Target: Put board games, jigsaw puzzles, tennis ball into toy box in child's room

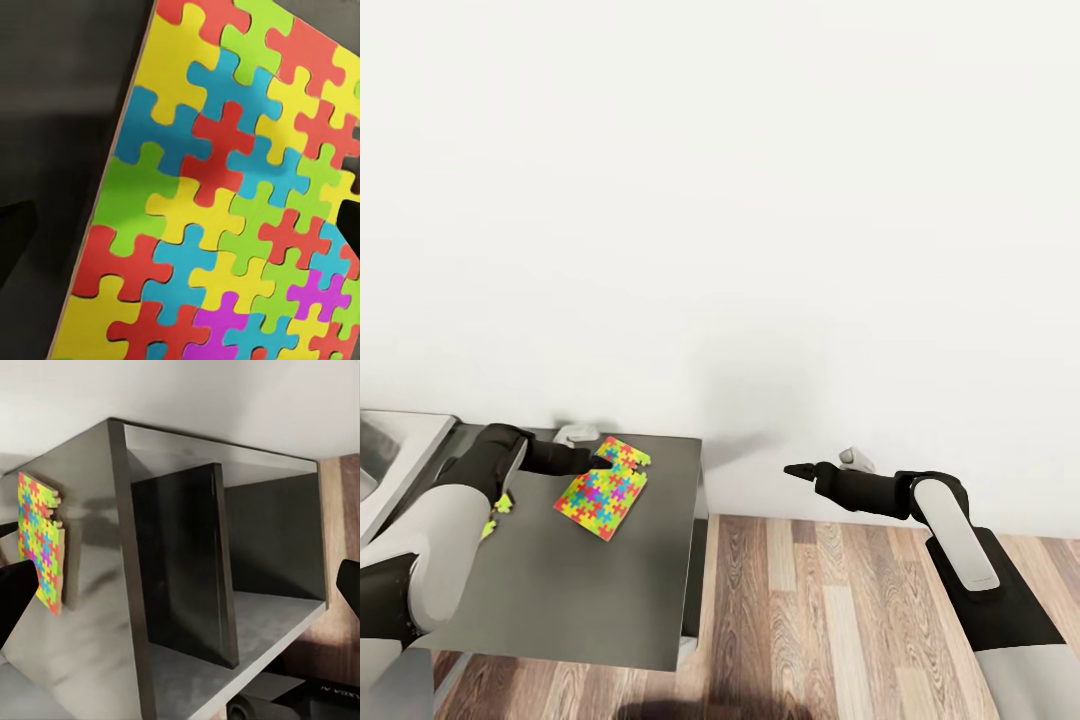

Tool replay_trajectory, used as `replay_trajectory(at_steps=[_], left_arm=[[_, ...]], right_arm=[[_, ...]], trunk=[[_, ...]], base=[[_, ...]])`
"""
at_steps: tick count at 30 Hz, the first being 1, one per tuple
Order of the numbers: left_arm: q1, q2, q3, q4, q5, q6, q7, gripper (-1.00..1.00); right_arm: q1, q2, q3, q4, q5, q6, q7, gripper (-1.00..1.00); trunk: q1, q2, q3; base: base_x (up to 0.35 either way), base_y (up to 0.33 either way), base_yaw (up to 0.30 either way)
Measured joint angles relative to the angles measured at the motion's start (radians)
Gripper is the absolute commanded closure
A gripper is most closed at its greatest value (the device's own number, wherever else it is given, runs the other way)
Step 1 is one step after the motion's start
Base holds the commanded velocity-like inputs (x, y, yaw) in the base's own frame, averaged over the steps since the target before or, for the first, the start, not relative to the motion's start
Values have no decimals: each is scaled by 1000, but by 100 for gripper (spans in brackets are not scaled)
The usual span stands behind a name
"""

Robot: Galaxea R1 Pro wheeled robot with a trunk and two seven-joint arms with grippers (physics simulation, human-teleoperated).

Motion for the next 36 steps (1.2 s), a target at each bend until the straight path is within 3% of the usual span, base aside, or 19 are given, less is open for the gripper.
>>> replay_trajectory(at_steps=[14,36], left_arm=[[3,13,-4,2,-3,-44,-66,-100],[3,14,-6,2,-3,-47,-71,-100]], right_arm=[[0,0,0,0,0,0,0,-100],[0,0,0,0,0,0,1,-100]], trunk=[[0,0,-1],[0,0,-9]], base=[[0,0,0],[0,-43,0]])
